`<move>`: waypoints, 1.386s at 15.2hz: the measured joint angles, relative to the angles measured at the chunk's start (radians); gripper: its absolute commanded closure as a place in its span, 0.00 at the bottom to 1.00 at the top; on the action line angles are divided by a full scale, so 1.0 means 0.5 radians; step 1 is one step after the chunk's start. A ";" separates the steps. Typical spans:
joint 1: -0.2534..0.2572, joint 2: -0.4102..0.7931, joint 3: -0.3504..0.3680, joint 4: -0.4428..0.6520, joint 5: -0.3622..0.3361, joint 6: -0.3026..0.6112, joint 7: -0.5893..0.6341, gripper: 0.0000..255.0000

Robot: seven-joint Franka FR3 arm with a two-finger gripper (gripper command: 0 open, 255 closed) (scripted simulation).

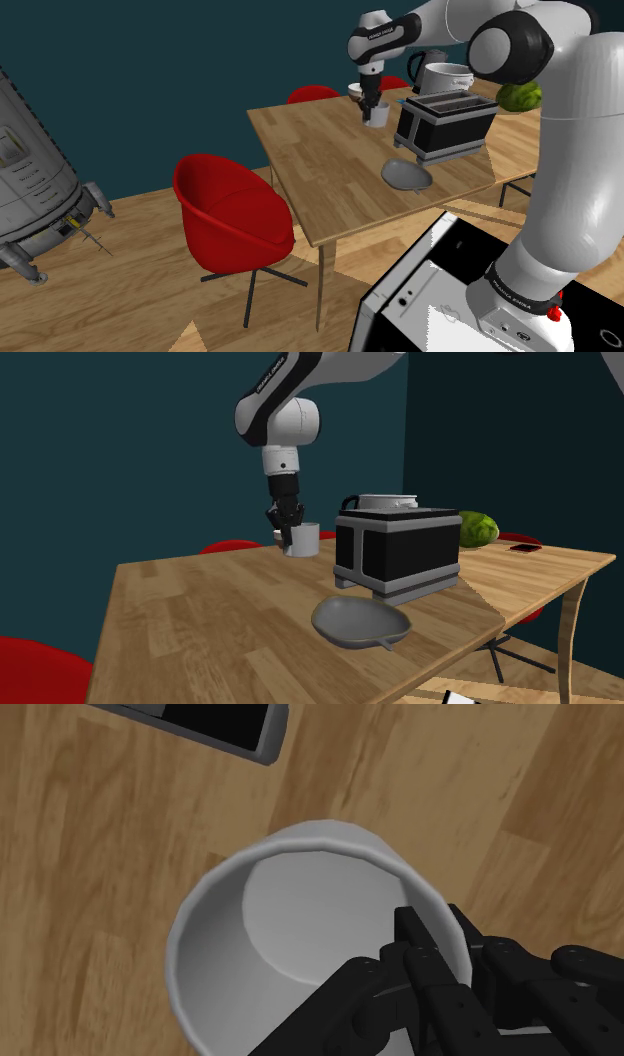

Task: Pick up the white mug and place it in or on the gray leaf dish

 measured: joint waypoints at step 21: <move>0.206 -1.248 0.107 -1.365 -0.230 0.111 0.375 1.00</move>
